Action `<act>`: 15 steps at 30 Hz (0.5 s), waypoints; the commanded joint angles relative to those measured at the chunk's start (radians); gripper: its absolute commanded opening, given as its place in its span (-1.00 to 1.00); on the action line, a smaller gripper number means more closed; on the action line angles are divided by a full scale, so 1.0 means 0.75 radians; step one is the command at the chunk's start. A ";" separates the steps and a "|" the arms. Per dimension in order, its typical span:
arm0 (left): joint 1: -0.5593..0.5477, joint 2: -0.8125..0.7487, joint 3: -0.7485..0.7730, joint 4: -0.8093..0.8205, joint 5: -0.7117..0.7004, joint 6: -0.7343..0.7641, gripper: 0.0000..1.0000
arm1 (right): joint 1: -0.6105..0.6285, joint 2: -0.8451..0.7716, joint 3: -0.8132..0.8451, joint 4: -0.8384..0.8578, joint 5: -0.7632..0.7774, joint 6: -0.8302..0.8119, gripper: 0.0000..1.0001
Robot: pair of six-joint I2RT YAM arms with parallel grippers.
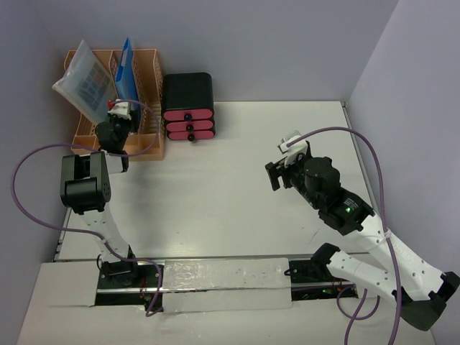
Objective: Organize the desk
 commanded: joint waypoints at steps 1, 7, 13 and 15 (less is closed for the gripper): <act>0.001 -0.115 0.020 0.011 0.002 -0.008 0.44 | -0.008 -0.001 0.020 0.025 0.006 0.011 0.70; 0.001 -0.325 0.069 -0.262 -0.071 -0.109 0.99 | -0.008 0.024 0.040 0.008 0.009 0.050 0.70; 0.000 -0.589 0.040 -0.522 -0.084 -0.099 0.98 | -0.006 -0.011 0.021 -0.017 0.046 0.130 0.70; 0.000 -0.695 0.002 -0.645 -0.074 -0.072 0.98 | -0.006 -0.040 0.007 -0.024 0.071 0.169 0.70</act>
